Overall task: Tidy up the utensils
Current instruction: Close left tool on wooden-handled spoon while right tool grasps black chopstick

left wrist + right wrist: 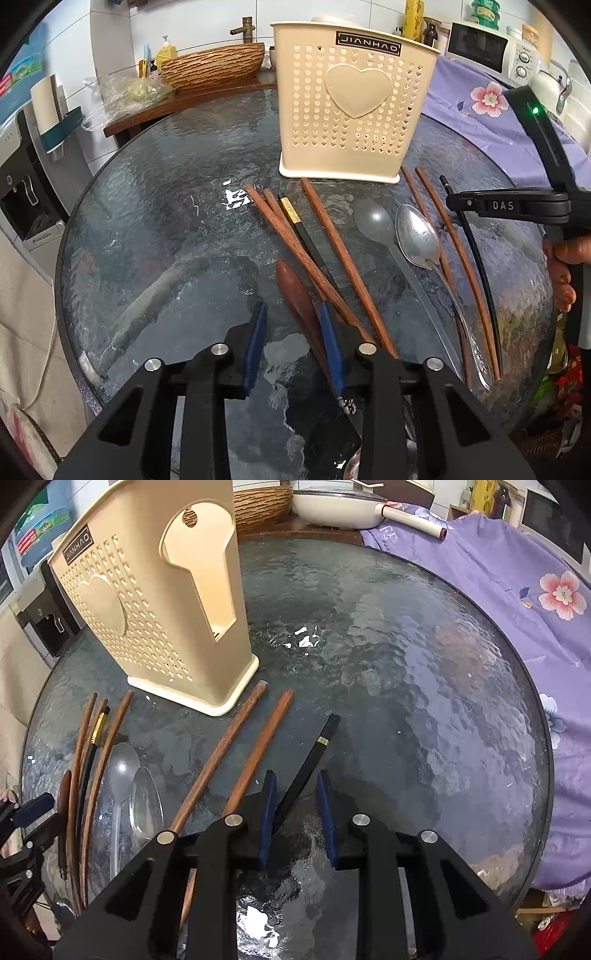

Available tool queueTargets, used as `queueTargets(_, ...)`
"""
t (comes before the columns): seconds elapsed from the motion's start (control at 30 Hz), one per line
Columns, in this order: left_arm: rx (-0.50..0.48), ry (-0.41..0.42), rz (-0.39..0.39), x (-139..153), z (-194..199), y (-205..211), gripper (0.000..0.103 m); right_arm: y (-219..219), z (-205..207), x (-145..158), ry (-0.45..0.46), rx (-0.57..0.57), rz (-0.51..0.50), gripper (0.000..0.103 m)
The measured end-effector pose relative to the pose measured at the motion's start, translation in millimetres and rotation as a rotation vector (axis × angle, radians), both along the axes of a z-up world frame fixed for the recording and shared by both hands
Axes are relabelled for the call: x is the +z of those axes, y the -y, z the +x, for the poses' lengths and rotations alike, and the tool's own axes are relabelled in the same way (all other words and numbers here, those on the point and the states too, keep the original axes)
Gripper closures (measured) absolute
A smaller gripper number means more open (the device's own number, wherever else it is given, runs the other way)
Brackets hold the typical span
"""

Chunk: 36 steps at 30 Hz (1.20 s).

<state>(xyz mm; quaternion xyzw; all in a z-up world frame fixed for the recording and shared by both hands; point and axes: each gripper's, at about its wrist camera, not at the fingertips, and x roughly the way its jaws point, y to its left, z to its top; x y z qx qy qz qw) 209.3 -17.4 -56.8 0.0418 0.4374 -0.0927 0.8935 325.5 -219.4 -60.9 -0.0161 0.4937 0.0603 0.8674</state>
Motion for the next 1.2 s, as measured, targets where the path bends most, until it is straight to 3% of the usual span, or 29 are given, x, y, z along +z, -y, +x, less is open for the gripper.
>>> queueTargets(0.3,0.016,-0.038,0.002,-4.6,17.6,8.6,0.083,-6.0,8.7,2.4,-0.025,-0.036,0.013,0.081)
queueTargets(0.87,0.025,-0.015,0.030,-5.1,19.9,20.6,0.086,-29.5,14.3,-2.8,0.038,-0.074,-0.102,0.092)
queueTargets(1.2,0.030,0.004,0.025,-6.4,17.2,22.4,0.087,-32.4,5.5,-3.8,0.051,-0.084,-0.086,0.094)
